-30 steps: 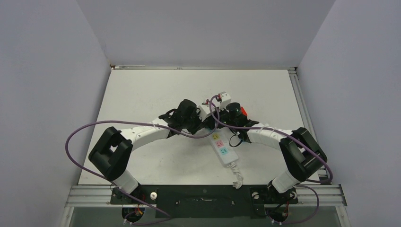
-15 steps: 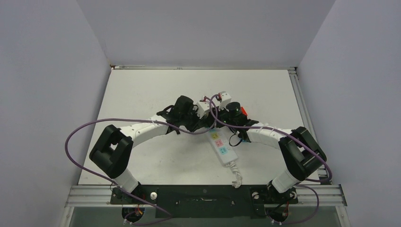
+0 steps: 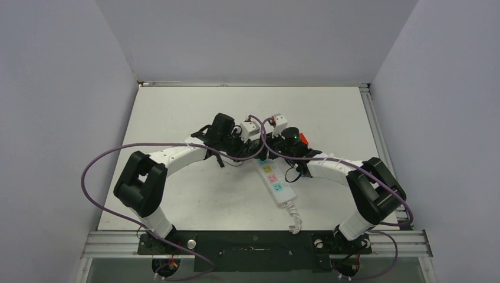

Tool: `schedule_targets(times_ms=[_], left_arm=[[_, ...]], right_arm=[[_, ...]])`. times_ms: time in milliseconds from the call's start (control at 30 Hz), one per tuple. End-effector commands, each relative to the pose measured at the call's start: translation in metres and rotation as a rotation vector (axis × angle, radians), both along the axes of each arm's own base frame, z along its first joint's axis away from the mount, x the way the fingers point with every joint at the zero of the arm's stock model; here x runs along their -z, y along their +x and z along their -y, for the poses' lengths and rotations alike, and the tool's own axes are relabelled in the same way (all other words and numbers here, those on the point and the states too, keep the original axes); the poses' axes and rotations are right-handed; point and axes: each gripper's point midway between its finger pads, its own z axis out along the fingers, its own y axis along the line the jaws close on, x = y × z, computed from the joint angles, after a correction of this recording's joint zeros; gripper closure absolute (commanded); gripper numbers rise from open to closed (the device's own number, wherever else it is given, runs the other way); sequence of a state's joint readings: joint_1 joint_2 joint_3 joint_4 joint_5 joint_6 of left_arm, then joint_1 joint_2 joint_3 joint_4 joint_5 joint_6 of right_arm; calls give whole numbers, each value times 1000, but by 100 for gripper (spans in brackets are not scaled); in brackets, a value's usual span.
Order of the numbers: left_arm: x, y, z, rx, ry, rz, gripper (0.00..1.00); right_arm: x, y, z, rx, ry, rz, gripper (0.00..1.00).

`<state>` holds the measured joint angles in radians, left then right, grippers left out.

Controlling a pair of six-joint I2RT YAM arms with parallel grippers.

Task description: Pull the plug off the socket

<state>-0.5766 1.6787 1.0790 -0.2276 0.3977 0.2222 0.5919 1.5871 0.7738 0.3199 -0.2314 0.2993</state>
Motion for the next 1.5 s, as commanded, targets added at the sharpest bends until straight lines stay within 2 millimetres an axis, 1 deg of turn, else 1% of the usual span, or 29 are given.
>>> schedule_targets(times_ms=[0,67,133,233,300,400,600,833,1000,1233,1467], left_arm=[[-17,27,-16,-107,17,77,100],[-16,17,-9,-89,16,89,100],[-16,2,3,-52,26,111,100],[-15,-14,14,-16,53,140,100],[-14,-21,18,-2,60,148,100],[-15,-23,20,2,63,153,100],[-13,-15,12,-17,86,128,100],[-18,14,-10,-94,57,84,100],[-15,29,-27,-142,68,61,100],[-11,41,-42,-195,90,52,100],[-4,46,-49,-231,117,23,100]], right_arm=[[33,-7,21,49,-100,-92,95],[37,-6,23,61,-108,-103,95],[40,-5,25,71,-115,-111,95],[43,-4,26,78,-120,-119,95],[44,-3,27,84,-126,-123,95],[45,-3,27,85,-126,-125,95],[46,-3,27,83,-126,-126,95],[41,-4,26,75,-118,-113,95],[41,-4,26,72,-117,-114,95],[40,-5,25,68,-114,-111,95],[39,-4,26,73,-115,-108,95]])
